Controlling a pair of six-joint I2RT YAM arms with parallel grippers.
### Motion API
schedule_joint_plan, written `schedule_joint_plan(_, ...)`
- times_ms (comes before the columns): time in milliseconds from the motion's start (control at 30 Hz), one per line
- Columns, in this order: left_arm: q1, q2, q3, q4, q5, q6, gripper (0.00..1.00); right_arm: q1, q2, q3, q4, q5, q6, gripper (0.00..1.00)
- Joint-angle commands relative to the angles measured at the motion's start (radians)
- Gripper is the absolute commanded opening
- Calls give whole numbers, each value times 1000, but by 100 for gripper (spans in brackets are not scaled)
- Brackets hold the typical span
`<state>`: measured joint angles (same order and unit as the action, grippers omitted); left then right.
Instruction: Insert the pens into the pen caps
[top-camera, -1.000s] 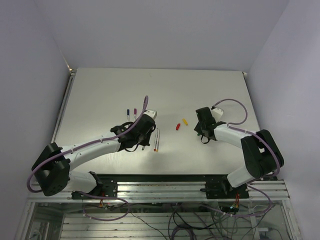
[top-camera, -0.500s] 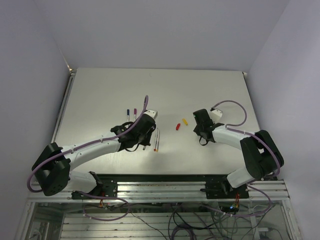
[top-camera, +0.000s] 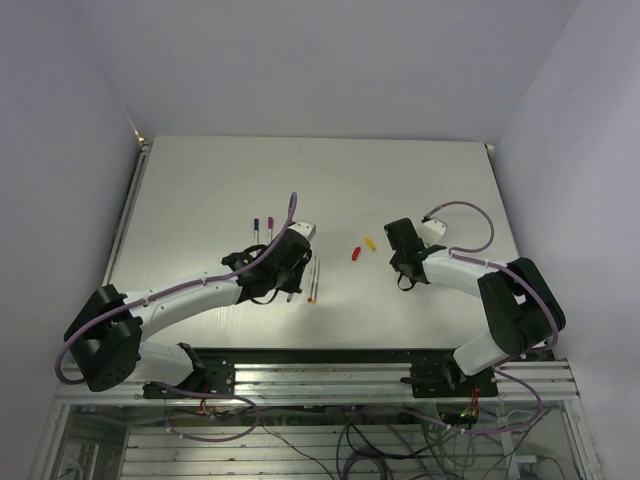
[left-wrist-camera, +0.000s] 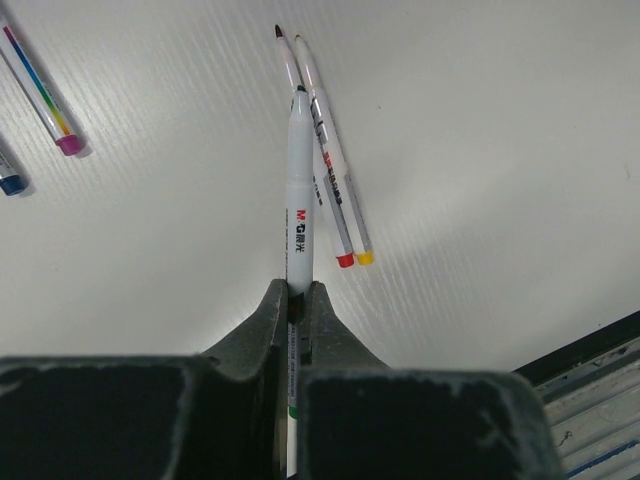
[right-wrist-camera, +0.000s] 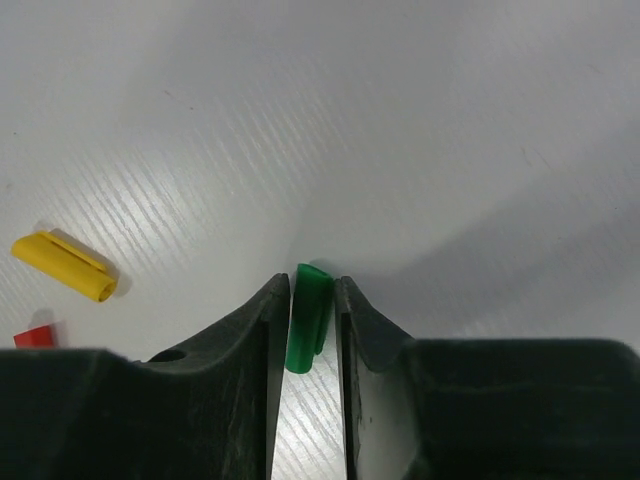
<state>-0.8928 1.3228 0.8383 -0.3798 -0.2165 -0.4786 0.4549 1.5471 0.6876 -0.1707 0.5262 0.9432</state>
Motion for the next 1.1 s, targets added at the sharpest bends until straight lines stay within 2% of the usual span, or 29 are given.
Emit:
schedule_joint_plan(0, -6, -2, -9, 37, 26, -2, 7, 22, 41, -68, -115, -57, 34, 20)
schedule_joint_plan(33, -6, -3, -9, 37, 29, -4, 7, 25, 39, -74, -111, -59, 36, 14)
schedule_joint_plan(67, -6, -3, -10, 39, 31, -4, 7, 29, 37, -79, -109, -59, 39, 0)
schedule_joint_plan(300, -5, -26, -22, 68, 69, 13, 7, 31, 8, -34, -116, -38, -1, 0)
schedule_joint_plan(500, -6, -88, -75, 163, 125, 19, 7, 33, -160, 20, -79, -31, -103, 0)
schedule_joint_plan(600, -6, -135, -125, 274, 172, 9, 7, 33, -286, 1, 14, -77, -165, 0)
schedule_joint_plan(767, -10, -180, -211, 513, 264, -31, 7, 33, -472, -60, 196, -241, -261, 0)
schedule_joint_plan(967, -25, -175, -268, 769, 348, -39, 7, 33, -622, -160, 447, -447, -354, 0)
schedule_joint_plan(1067, -33, -167, -285, 879, 396, -51, 7, 71, -670, -197, 576, -520, -388, 0)
